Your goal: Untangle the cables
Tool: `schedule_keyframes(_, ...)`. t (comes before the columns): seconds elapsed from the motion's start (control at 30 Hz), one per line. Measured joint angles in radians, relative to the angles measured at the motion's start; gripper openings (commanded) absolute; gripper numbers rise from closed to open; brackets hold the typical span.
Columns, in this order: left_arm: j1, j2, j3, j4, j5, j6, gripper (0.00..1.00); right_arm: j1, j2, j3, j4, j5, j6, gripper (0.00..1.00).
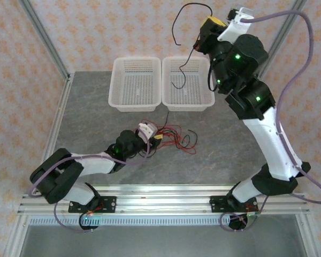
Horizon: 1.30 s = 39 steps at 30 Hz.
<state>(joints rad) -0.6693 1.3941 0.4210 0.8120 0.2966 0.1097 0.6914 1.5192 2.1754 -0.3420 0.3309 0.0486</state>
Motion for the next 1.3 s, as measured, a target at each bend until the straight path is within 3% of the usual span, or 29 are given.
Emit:
schedule_keyframes(0.17,-0.040,-0.118,0.023,-0.091,-0.037,-0.008,0.49,-0.078,0.082,-0.005,-0.001,-0.002,-0.009,0.00)
schedule_keyframes(0.43,-0.043,-0.359,0.042,-0.220,-0.046,-0.031,0.98,-0.196,0.192,-0.094,-0.001,-0.048,0.015,0.00)
schedule_keyframes(0.67,-0.023,-0.435,0.064,-0.356,-0.050,-0.093,0.99,-0.267,0.331,-0.160,-0.001,-0.098,0.062,0.00)
schedule_keyframes(0.97,0.061,-0.373,0.156,-0.497,0.023,-0.242,0.98,-0.314,0.513,-0.197,-0.001,-0.138,0.101,0.00)
schedule_keyframes(1.3,0.061,-0.452,0.182,-0.611,0.035,-0.350,0.99,-0.339,0.851,-0.047,-0.117,-0.137,0.126,0.02)
